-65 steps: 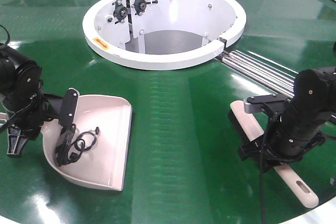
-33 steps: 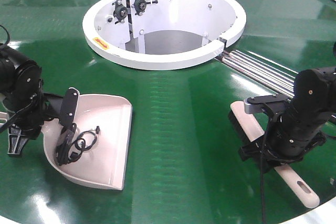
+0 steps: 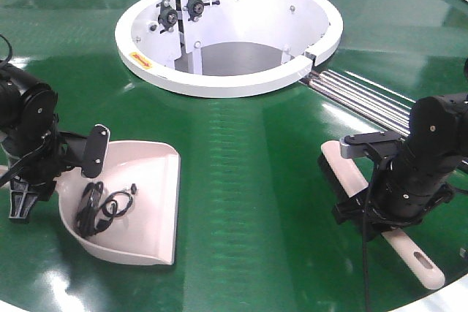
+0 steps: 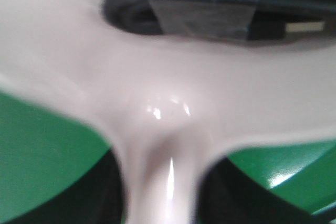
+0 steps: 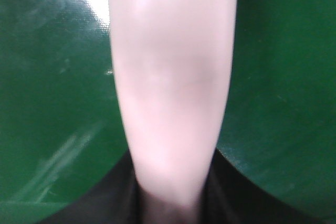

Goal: Clean and inspect green conveyor with broom and dustpan

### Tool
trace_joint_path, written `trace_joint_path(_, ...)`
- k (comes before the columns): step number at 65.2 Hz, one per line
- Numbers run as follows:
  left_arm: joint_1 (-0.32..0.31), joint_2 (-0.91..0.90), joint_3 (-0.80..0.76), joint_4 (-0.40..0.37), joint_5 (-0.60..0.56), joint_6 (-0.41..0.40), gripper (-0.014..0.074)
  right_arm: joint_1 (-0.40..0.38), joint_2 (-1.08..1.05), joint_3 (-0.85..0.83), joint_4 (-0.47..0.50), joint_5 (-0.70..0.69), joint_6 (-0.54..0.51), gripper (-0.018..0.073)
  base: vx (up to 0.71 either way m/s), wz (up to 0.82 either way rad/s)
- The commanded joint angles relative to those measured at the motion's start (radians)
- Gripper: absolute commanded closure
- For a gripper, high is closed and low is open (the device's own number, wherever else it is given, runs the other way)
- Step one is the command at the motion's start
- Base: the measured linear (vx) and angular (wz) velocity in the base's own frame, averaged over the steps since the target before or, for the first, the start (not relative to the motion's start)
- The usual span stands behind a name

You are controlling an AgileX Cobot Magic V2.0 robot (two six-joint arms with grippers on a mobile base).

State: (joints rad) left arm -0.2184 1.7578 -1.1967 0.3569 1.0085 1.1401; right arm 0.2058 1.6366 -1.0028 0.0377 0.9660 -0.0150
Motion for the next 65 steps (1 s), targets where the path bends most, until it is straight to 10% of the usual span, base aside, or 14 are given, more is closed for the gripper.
trace_joint_path(1,-0.004,-0.041,-0.021,-0.012,0.005,-0.014,0.0216,-0.006,-0.044,-0.021,-0.008,-0.021,-0.007,0.0561,0.0,0.0)
trace_joint_path(16,-0.004,-0.042,-0.021,-0.037,0.036,-0.014,0.0072,-0.006,-0.044,-0.021,-0.007,-0.018,0.004,0.0529,0.0,0.0)
trace_joint_path(49,-0.004,-0.123,-0.021,-0.144,0.068,-0.015,0.0066,-0.006,-0.044,-0.021,-0.019,-0.051,0.015,0.0197,0.0,0.0)
trace_joint_path(65,-0.004,-0.169,-0.021,-0.214,0.072,-0.182,0.0094,-0.005,-0.067,-0.041,-0.032,-0.055,0.015,0.0112,0.0,0.0)
